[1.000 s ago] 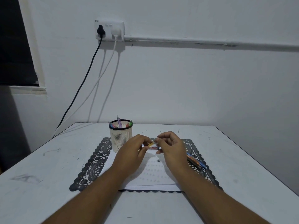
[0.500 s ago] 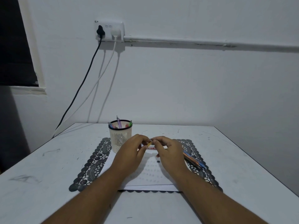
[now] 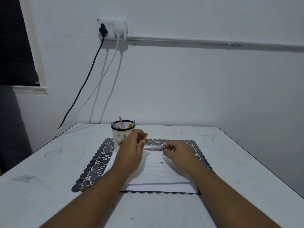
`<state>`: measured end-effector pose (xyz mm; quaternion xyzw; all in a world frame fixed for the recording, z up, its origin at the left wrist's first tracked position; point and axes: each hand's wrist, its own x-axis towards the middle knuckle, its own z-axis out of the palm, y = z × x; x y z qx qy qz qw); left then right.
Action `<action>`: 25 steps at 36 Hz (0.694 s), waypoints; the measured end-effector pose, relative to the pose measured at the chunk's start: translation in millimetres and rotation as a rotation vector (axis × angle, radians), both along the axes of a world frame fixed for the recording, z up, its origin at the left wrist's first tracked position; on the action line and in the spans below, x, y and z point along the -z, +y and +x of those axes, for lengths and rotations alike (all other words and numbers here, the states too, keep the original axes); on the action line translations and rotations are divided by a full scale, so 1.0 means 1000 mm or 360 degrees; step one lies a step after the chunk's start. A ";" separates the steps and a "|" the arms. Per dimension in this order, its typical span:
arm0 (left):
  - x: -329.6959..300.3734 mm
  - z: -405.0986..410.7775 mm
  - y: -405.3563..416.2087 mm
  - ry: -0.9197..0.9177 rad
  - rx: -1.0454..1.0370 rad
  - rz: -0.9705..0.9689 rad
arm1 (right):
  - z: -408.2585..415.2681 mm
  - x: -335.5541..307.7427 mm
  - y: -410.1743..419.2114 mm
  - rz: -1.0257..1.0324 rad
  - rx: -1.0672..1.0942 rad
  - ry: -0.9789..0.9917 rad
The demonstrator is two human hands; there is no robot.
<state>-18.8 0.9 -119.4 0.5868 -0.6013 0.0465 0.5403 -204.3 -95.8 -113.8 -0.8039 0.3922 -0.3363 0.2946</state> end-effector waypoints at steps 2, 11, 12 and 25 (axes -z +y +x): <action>-0.001 -0.001 0.001 0.0032 -0.0011 -0.0002 | -0.003 0.003 0.004 0.0062 -0.0055 0.0134; 0.002 0.003 0.001 -0.0355 -0.0085 0.0017 | 0.008 0.004 -0.001 -0.0212 -0.0129 0.0659; 0.002 0.003 0.001 -0.0385 -0.0081 0.0014 | 0.008 0.005 -0.001 -0.0220 -0.0124 0.0661; 0.003 0.004 -0.003 -0.0420 -0.0007 0.0192 | 0.012 -0.004 0.007 0.0689 -0.0266 -0.0925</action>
